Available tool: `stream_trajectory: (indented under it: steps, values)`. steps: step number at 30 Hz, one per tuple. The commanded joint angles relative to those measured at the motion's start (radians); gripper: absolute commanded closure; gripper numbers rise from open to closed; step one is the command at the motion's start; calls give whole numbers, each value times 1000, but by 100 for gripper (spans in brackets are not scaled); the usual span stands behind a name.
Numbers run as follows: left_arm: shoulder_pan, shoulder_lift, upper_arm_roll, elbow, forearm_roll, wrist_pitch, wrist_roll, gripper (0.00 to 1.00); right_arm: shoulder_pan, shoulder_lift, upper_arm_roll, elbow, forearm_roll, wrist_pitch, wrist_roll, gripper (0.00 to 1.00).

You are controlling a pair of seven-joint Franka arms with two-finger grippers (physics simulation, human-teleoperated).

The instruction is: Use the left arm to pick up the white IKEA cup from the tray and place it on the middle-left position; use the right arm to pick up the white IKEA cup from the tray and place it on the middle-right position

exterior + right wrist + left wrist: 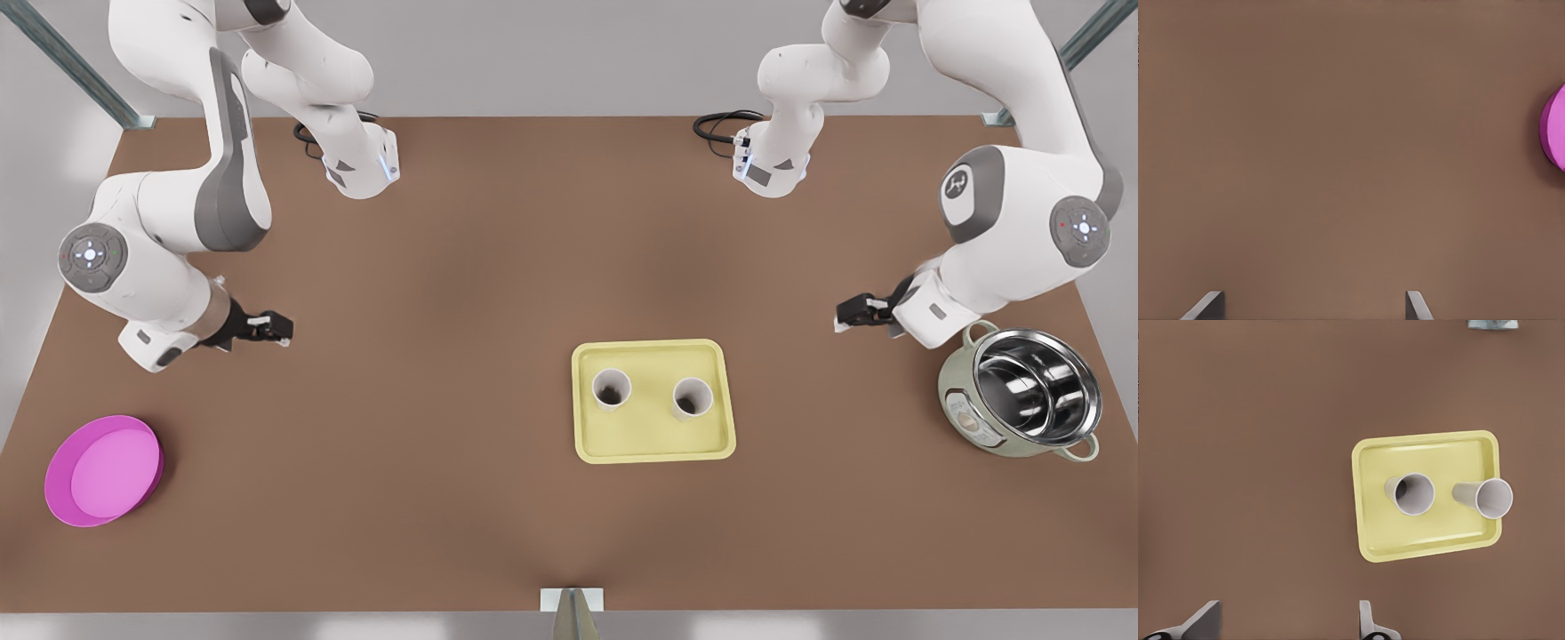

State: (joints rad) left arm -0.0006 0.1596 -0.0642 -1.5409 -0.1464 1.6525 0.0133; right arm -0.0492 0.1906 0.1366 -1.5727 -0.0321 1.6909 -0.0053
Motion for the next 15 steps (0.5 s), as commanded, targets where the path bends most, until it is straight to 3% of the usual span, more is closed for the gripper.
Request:
stream_trajectory:
  steps: [1, 5, 7, 11, 15]
  values:
    - [-4, -2, -3, -1, 4, 96, 59, 0, 0, 0, 0, 0, 0, 66, -2, 0]
    - [-15, -14, 1, -16, 5, 38, 63, 0, 22, 20, 6, 3, 3, 88, -1, 0]
    - [8, 0, 9, -73, 5, 52, 22, 0, 124, 61, 6, 5, 3, 116, 99, 0]
    - [-162, 113, 0, -59, 76, 214, -228, 0, 275, 191, 12, 13, 3, 240, 352, 0]
    - [-226, 285, 0, 24, 157, 294, -233, 0, 402, 334, 14, 118, 1, 276, 456, 0]
